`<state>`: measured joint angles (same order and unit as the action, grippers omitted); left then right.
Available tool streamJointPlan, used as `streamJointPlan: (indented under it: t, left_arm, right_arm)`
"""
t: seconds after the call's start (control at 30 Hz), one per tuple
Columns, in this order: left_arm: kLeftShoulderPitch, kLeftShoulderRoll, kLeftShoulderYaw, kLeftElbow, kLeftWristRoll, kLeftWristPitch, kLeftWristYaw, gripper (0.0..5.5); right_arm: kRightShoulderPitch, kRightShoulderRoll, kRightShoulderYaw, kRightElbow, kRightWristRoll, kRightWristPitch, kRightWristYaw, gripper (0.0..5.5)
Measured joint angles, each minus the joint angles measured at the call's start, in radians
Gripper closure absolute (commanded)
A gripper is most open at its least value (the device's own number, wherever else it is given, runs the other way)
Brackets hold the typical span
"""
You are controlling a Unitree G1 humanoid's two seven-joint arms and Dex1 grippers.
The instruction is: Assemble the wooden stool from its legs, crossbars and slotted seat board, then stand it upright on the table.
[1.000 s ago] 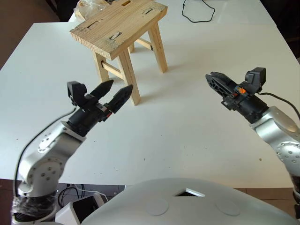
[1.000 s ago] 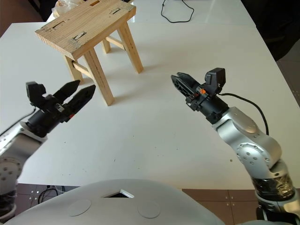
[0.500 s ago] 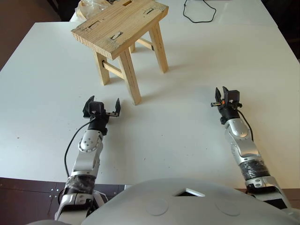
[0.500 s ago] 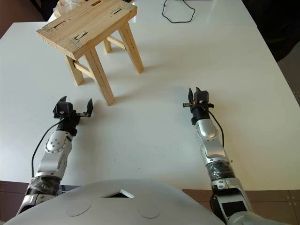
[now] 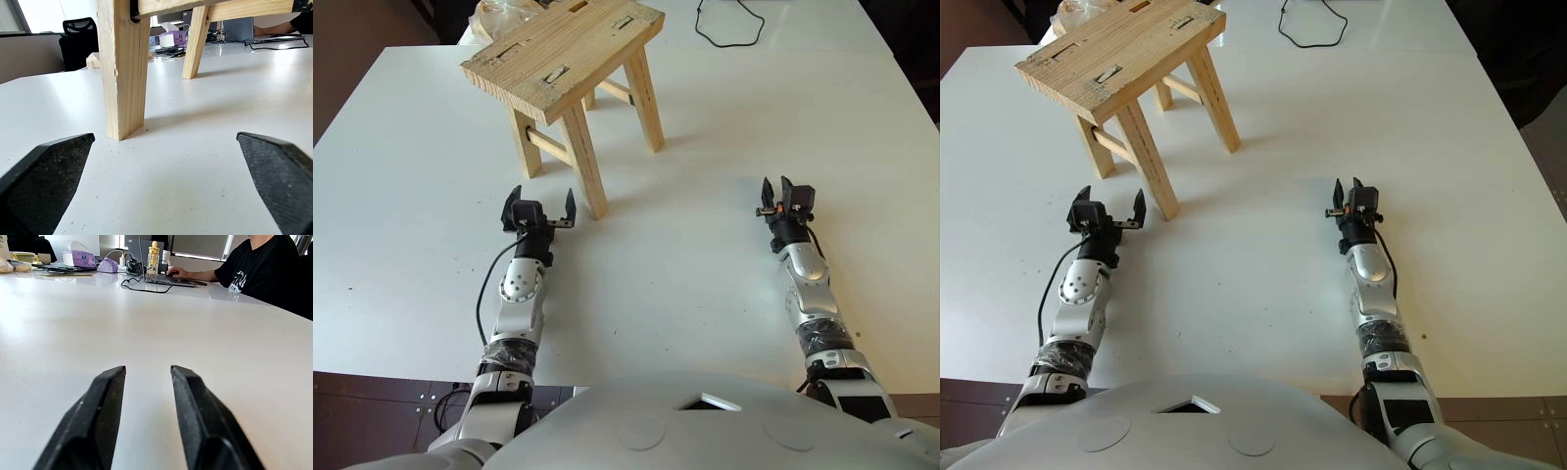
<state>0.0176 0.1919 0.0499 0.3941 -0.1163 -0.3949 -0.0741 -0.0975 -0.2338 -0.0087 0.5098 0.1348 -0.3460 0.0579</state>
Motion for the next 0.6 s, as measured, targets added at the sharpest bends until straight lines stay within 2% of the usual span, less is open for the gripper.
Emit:
streamJointPlan:
  t: [0.13,0.6]
  left_arm:
    - [-0.009,-0.02,0.009,0.022,0.018,-0.017,0.03,0.1]
    - [-0.019,-0.063,0.04,0.062,0.071,-0.052,0.119,0.1]
  right_arm:
    - [-0.032,0.003,-0.011,0.04,-0.019,-0.005,0.008,2.79]
    - [-0.145,-0.035,-0.04,0.19,-0.063,-0.01,0.073,2.79]
